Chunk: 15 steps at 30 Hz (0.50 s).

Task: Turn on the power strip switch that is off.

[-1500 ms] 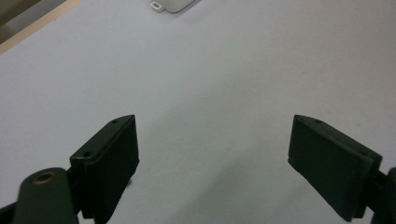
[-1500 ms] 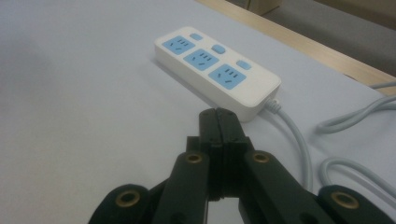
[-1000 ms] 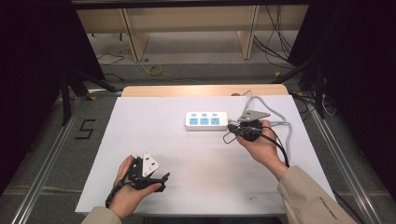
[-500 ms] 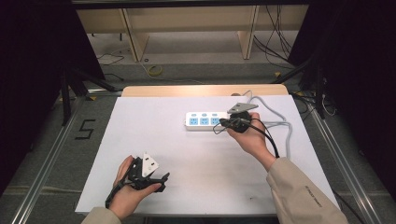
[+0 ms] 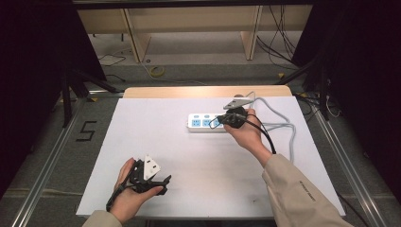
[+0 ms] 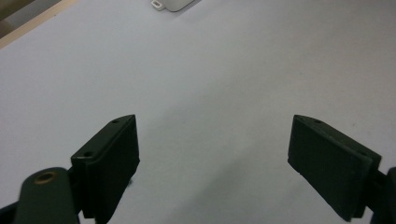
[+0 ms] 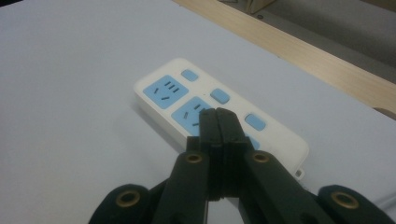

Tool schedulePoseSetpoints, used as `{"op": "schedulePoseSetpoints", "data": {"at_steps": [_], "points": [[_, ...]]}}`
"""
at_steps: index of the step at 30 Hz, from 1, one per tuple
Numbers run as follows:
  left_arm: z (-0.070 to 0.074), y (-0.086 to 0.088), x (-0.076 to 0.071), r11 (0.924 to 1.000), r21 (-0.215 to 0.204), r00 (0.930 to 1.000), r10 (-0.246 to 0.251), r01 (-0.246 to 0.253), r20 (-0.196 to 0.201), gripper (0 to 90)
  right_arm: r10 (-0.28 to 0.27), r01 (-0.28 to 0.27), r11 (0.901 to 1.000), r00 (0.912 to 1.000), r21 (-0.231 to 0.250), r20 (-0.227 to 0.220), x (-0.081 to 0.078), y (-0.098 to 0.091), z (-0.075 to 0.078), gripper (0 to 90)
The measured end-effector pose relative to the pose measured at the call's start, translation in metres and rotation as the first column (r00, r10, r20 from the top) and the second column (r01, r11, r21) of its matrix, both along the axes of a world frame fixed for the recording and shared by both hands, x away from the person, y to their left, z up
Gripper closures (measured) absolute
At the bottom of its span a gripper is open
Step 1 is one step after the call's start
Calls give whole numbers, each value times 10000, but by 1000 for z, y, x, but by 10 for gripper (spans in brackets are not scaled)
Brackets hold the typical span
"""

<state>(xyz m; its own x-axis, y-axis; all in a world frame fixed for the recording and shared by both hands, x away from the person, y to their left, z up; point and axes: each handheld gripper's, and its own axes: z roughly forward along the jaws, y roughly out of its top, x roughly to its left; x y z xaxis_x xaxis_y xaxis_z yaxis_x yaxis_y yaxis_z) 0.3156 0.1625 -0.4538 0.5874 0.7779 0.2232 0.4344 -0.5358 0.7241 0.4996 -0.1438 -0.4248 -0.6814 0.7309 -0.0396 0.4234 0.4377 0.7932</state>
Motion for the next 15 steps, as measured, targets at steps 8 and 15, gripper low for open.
{"op": "schedulePoseSetpoints", "data": {"at_steps": [8,15], "points": [[0,0,0,10000,19,10000,-18,18,49,161,-1,1,10000,10000,-82,-51,9,10,-4,900],[0,0,0,10000,55,10000,-20,19,53,160,6,-7,9998,10000,-197,-66,18,19,-10,900]]}}
